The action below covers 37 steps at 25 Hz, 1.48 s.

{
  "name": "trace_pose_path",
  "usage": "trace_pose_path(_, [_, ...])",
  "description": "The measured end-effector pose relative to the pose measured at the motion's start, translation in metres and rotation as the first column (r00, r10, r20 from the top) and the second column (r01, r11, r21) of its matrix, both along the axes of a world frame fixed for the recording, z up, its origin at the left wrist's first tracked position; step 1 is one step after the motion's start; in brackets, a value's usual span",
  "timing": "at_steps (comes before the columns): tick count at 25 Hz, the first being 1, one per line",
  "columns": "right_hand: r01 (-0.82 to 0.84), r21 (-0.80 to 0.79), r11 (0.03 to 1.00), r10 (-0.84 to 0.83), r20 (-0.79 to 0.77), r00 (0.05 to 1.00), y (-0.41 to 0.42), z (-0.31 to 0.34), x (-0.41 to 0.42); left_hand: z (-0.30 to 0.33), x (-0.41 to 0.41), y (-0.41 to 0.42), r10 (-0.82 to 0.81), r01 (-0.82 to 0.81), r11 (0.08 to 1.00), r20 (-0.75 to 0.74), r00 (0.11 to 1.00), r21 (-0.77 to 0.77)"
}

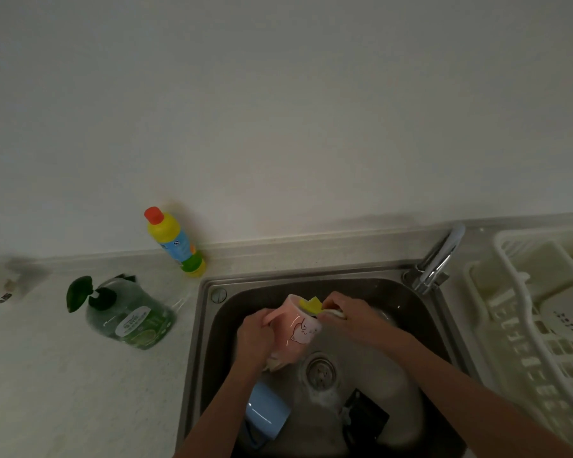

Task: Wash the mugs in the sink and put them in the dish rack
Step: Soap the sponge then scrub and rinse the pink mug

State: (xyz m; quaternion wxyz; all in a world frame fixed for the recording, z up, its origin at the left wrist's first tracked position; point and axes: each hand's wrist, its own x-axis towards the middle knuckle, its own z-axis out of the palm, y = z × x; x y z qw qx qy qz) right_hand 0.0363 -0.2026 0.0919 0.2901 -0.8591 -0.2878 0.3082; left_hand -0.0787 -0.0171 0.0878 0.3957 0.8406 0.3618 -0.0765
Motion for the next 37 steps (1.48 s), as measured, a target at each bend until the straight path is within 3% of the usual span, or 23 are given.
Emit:
trace_pose_path(6, [-0.06, -0.134, 0.989, 0.083, 0.178, 0.98, 0.027, -0.01, 0.036, -0.019, 0.018, 0.015, 0.002, -0.001, 1.0, -0.035, 0.999, 0.023])
trace_pose_path(13, [0.1, -0.058, 0.993, -0.076, 0.319, 0.945, 0.051, -0.026, 0.076, -0.031, 0.03, 0.025, -0.016, 0.018, 0.999, -0.053, 0.998, 0.035])
trace_pose_path(18, [0.165, 0.005, 0.986, -0.147, 0.482, 0.864, 0.069, -0.041, 0.096, -0.038, 0.037, 0.028, -0.02, 0.021, 1.0, -0.086, 0.996, 0.008])
trace_pose_path(23, [0.086, 0.025, 0.996, -0.082, 0.631, 0.772, 0.088, -0.065, 0.102, -0.048, 0.038, 0.03, -0.033, 0.033, 0.999, -0.088, 0.996, 0.005])
trace_pose_path(26, [0.042, -0.068, 0.997, 0.006, 0.592, 0.806, 0.088, -0.079, 0.096, -0.049, 0.036, 0.03, -0.029, 0.03, 0.999, -0.076, 0.997, 0.015])
trace_pose_path(35, [0.002, -0.02, 1.0, 0.01, 0.573, 0.82, 0.066, -0.072, 0.075, -0.049, 0.031, 0.035, -0.061, 0.063, 0.997, -0.056, 0.997, 0.04])
trace_pose_path(37, [-0.032, 0.005, 0.999, 0.026, 0.432, 0.902, 0.061, -0.05, 0.053, -0.042, 0.029, 0.032, -0.07, 0.071, 0.997, -0.022, 0.997, 0.015])
